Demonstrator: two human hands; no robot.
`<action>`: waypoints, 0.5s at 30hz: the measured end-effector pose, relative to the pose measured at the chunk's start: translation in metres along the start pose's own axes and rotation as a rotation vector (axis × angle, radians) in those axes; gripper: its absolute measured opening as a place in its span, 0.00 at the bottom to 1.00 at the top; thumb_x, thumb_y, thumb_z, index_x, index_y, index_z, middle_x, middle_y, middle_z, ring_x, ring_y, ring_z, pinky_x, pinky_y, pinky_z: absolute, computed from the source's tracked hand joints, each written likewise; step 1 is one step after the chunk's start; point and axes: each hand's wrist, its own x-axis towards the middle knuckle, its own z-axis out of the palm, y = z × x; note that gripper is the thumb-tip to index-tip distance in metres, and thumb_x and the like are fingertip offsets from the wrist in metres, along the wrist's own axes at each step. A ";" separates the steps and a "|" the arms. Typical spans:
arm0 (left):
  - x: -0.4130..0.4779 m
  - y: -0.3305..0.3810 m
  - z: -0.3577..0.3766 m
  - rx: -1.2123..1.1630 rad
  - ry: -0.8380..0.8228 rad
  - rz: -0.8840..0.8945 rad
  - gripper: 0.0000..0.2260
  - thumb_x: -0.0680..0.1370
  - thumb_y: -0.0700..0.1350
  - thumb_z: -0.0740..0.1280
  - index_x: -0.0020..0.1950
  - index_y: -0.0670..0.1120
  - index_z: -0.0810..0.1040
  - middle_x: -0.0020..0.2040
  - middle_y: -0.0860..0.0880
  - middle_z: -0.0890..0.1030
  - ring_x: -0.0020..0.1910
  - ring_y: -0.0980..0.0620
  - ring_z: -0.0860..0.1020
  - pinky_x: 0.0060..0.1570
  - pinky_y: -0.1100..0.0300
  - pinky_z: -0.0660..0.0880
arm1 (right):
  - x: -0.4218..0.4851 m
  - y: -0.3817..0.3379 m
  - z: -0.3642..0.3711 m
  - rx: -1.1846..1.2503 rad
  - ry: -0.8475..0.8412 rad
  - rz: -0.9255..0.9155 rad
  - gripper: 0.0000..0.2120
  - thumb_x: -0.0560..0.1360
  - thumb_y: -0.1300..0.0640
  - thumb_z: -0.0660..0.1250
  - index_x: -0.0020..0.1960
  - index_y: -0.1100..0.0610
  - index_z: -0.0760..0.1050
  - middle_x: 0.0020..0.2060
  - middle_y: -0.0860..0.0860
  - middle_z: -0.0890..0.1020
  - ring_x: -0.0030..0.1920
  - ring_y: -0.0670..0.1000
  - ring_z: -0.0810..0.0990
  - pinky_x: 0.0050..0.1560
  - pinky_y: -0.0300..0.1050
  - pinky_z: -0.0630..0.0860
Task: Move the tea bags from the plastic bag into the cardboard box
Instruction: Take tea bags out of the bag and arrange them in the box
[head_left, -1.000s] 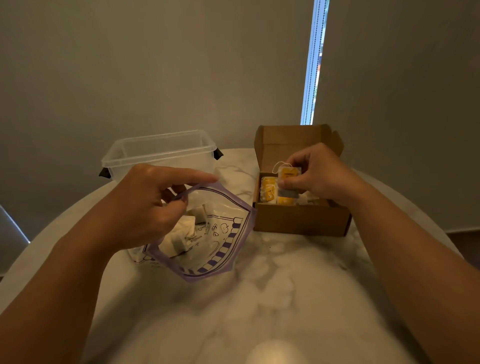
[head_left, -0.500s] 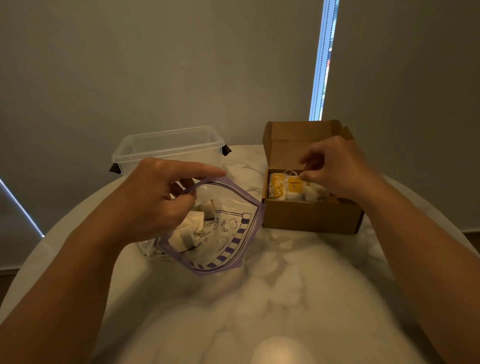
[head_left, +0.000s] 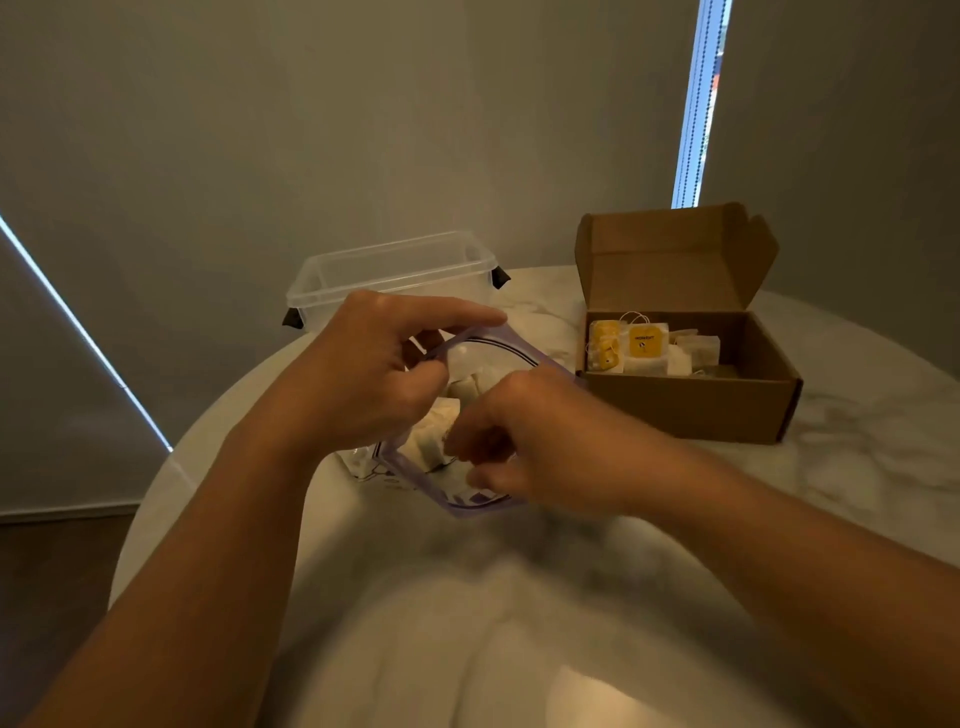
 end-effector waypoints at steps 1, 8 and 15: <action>0.000 0.000 0.000 0.005 0.001 -0.001 0.23 0.71 0.40 0.61 0.64 0.52 0.79 0.56 0.55 0.83 0.46 0.57 0.81 0.45 0.62 0.80 | 0.008 0.000 0.010 -0.065 0.001 -0.011 0.15 0.74 0.58 0.72 0.61 0.53 0.80 0.54 0.50 0.82 0.52 0.47 0.80 0.53 0.43 0.80; 0.000 -0.001 -0.002 -0.007 0.019 0.020 0.24 0.69 0.42 0.59 0.64 0.53 0.80 0.50 0.59 0.82 0.45 0.58 0.80 0.42 0.65 0.78 | 0.057 0.006 0.047 -0.240 0.030 -0.060 0.12 0.78 0.59 0.66 0.61 0.57 0.77 0.53 0.55 0.81 0.50 0.55 0.80 0.50 0.47 0.78; 0.001 -0.001 -0.001 -0.010 0.017 0.036 0.26 0.68 0.37 0.60 0.63 0.52 0.81 0.46 0.65 0.79 0.44 0.61 0.79 0.39 0.70 0.74 | 0.064 0.002 0.054 -0.352 -0.052 -0.087 0.14 0.80 0.60 0.60 0.64 0.63 0.72 0.59 0.60 0.78 0.57 0.58 0.77 0.58 0.49 0.73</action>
